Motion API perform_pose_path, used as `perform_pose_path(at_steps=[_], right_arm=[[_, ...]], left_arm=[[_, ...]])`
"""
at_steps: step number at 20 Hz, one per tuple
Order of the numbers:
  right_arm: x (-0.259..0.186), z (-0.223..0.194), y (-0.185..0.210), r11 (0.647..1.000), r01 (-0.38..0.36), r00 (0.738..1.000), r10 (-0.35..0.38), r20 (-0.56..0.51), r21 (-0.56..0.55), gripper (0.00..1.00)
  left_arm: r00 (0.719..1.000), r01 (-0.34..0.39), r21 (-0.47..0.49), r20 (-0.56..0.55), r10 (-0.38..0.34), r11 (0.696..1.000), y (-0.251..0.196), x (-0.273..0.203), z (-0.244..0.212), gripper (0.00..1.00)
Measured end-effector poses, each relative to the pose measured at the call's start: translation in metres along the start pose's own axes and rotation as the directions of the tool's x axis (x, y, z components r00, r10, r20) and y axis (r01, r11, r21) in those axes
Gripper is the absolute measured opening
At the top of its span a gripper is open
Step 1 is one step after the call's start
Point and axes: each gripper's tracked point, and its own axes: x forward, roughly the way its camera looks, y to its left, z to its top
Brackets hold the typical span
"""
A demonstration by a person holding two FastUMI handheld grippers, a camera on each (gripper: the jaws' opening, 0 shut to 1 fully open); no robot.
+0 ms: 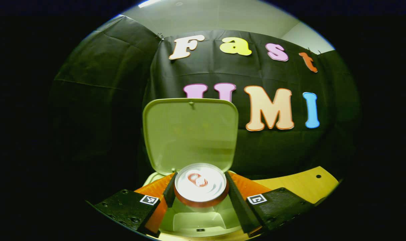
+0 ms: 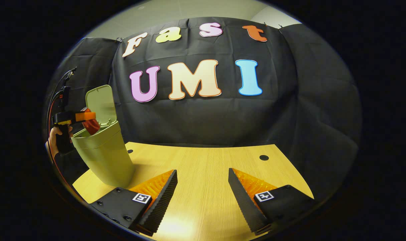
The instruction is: Press the lid of the desktop garbage bin to open it, pick up the crumpled paper on the desktop and throw it into the bin, then pick up the pop can on the desktop and drop it into the bin, and finally close the garbage bin lid.
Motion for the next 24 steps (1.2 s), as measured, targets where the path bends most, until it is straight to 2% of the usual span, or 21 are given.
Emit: perform_pose_path(at_steps=[1, 2, 6, 11, 14, 19, 22, 24], right_arm=[[0.000, 0.001, 0.001, 1.000, -0.001, 1.000, 0.001, 0.000, -0.005, 0.96], [0.000, 0.000, 0.002, 1.000, -0.003, 1.000, 0.003, -0.001, -0.007, 0.96], [-0.002, 0.000, 0.006, 1.000, -0.012, 1.000, 0.012, 0.003, -0.009, 0.96], [-0.008, -0.005, 0.007, 1.000, -0.006, 1.000, 0.006, 0.001, -0.019, 0.97], [-0.015, -0.006, 0.004, 1.000, 0.004, 1.000, -0.004, 0.010, 0.002, 0.96], [-0.025, -0.016, 0.005, 0.999, 0.032, 0.999, -0.033, 0.015, 0.017, 0.96], [-0.027, -0.021, 0.006, 0.998, 0.045, 0.999, -0.045, 0.003, 0.032, 0.96], [-0.026, -0.021, 0.009, 0.998, 0.047, 0.999, -0.047, 0.001, 0.043, 0.96]], left_arm=[[1.000, 0.012, 0.005, 0.022, -0.013, 1.000, -0.002, -0.005, 0.011, 0.95], [0.999, 0.016, 0.011, 0.049, -0.017, 1.000, -0.003, -0.007, 0.024, 0.97], [0.991, 0.014, 0.024, 0.132, -0.017, 1.000, -0.002, -0.006, 0.067, 0.93], [0.984, 0.050, 0.035, 0.168, -0.055, 0.998, -0.009, 0.006, 0.105, 0.96], [0.983, 0.040, 0.033, 0.177, -0.045, 0.999, -0.006, 0.018, 0.120, 0.96], [0.978, 0.056, -0.026, 0.201, -0.050, 0.998, -0.008, 0.041, 0.140, 0.96], [0.970, 0.077, -0.005, 0.232, -0.073, 0.997, -0.010, 0.060, 0.156, 0.95], [0.978, 0.100, 0.022, 0.184, -0.102, 0.995, -0.013, 0.078, 0.147, 0.94]])
